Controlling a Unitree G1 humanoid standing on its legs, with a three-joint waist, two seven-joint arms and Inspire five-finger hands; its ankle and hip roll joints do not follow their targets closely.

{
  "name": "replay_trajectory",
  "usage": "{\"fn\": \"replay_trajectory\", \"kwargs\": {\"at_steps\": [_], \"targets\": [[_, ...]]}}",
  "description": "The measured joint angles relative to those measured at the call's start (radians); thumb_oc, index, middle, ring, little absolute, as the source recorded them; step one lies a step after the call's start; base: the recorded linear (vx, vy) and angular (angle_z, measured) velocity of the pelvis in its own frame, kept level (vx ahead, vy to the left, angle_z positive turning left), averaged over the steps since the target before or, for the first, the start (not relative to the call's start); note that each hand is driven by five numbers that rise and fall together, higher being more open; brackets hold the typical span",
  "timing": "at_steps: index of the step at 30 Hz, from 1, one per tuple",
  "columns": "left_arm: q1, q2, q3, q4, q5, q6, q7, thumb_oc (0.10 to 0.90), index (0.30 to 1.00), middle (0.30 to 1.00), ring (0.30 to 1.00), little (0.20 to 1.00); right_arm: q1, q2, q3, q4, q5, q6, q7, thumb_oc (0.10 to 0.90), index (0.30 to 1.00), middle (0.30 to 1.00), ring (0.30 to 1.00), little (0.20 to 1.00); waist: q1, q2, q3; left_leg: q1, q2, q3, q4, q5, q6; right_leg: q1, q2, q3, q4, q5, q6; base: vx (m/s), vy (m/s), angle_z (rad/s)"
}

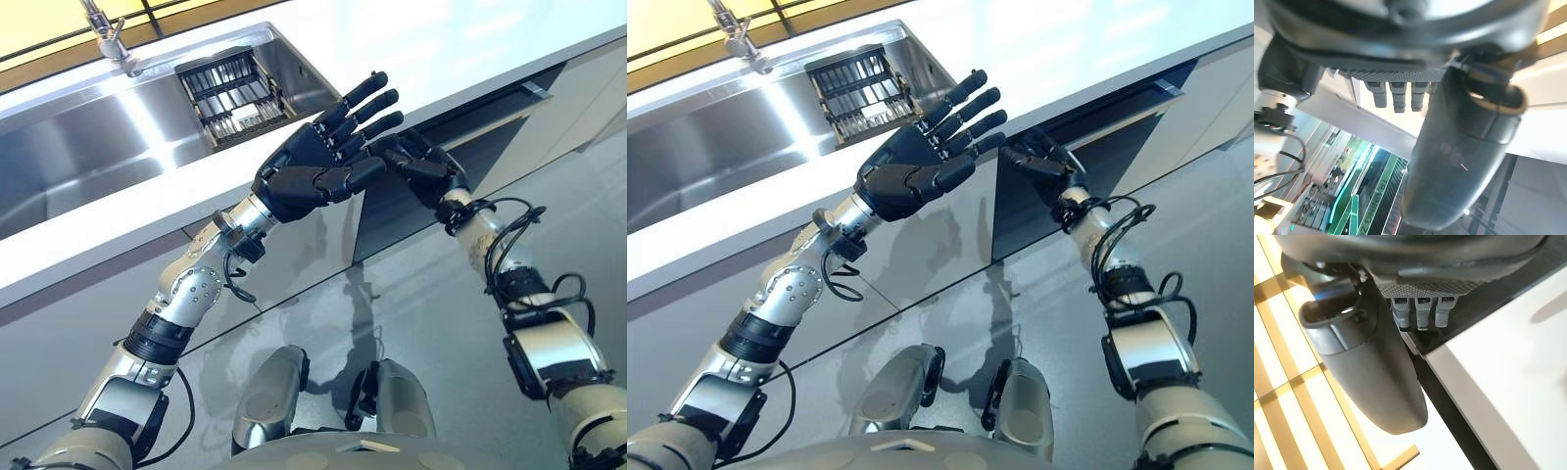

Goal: Pick up plates and place into dishwasher.

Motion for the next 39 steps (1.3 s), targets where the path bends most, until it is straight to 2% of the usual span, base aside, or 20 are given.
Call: {"fn": "replay_trajectory", "kwargs": {"at_steps": [5,7,13,15,22,26,28,31,36,39], "targets": [[0.067,-0.006,0.005,-0.005,0.095,0.0,-0.087,0.8,0.9,0.9,0.9,0.9,0.276,0.099,-0.002,-0.186,-0.072,-0.035,-0.035,0.8,0.9,0.9,0.9,0.9,-0.038,-0.008,-0.005,0.055,0.018,0.027,-0.053,-0.003,0.01,0.055,0.027,0.032,-0.074,0.023,0.018,-0.07,0.024,-0.12],[0.097,-0.006,0.003,-0.005,0.131,0.0,-0.124,0.8,0.9,0.9,0.9,0.9,0.366,0.136,0.002,-0.196,-0.094,-0.035,-0.036,0.8,0.9,0.9,0.9,0.9,-0.055,-0.023,-0.017,0.078,0.02,0.037,-0.097,0.008,0.018,0.074,0.033,0.041,-0.117,0.039,0.024,-0.03,0.026,-0.13],[0.185,0.01,0.004,-0.008,0.216,0.002,-0.18,0.8,0.9,0.9,0.9,0.9,0.572,0.189,0.01,-0.236,-0.121,-0.054,-0.039,0.8,0.9,0.9,0.9,0.9,-0.105,-0.027,-0.076,0.188,0.037,0.071,-0.355,0.114,0.033,0.158,0.066,0.065,-0.349,0.152,0.046,0.0,0.025,-0.17],[0.233,0.01,0.004,-0.008,0.234,0.002,-0.189,0.8,0.9,0.9,0.9,0.9,0.608,0.208,0.01,-0.236,-0.125,-0.062,-0.038,0.8,0.9,0.9,0.9,0.9,-0.123,-0.022,-0.117,0.219,0.038,0.074,-0.446,0.151,0.038,0.182,0.078,0.082,-0.431,0.186,0.055,0.01,0.022,-0.05],[0.39,0.046,-0.012,0.019,0.404,-0.013,-0.22,0.8,0.9,0.9,0.9,0.9,0.667,0.208,0.009,-0.227,-0.125,-0.036,-0.034,0.8,0.9,0.9,0.9,0.9,-0.121,0.021,-0.223,0.288,0.047,0.073,-0.651,0.242,0.048,0.25,0.106,0.085,-0.648,0.278,0.073,0.0,-0.001,0.01],[0.457,0.046,-0.034,0.185,0.505,-0.061,-0.151,0.8,0.9,0.9,0.9,0.9,0.675,0.209,0.008,-0.136,-0.121,-0.015,-0.033,0.8,0.9,0.9,0.9,0.9,-0.119,0.036,-0.259,0.308,0.05,0.069,-0.703,0.26,0.047,0.292,0.118,0.082,-0.742,0.314,0.077,0.0,-0.003,0.04],[0.475,0.025,-0.048,0.316,0.555,-0.138,-0.099,0.8,0.9,0.9,0.9,0.9,0.665,0.209,0.007,-0.042,-0.12,-0.006,-0.033,0.8,0.9,0.9,0.9,0.9,-0.113,0.034,-0.263,0.312,0.05,0.068,-0.708,0.261,0.047,0.307,0.121,0.081,-0.776,0.327,0.076,0.02,-0.019,0.02],[0.486,0.01,-0.066,0.487,0.65,-0.229,-0.031,0.8,0.9,0.9,0.9,0.9,0.663,0.205,0.006,0.061,-0.12,0.014,-0.035,0.8,0.9,0.9,0.9,0.9,-0.102,0.028,-0.267,0.3,0.051,0.065,-0.708,0.261,0.045,0.314,0.126,0.079,-0.814,0.347,0.074,0.03,-0.04,0.02],[0.49,-0.059,-0.068,0.703,0.714,-0.305,0.058,0.8,0.9,0.9,0.9,0.9,0.649,0.212,0.006,0.156,-0.12,0.018,-0.027,0.8,0.9,0.9,0.9,0.9,-0.095,0.012,-0.274,0.301,0.05,0.061,-0.708,0.261,0.044,0.332,0.127,0.079,-0.843,0.358,0.074,0.05,-0.03,0.04],[0.482,-0.112,-0.064,0.876,0.755,-0.326,0.106,0.8,0.9,0.9,0.9,0.9,0.615,0.233,-0.002,0.233,-0.12,0.019,-0.014,0.8,0.9,0.9,0.9,0.9,-0.096,-0.007,-0.289,0.302,0.051,0.063,-0.711,0.259,0.042,0.333,0.128,0.079,-0.843,0.358,0.074,0.05,-0.019,-0.01]]}}
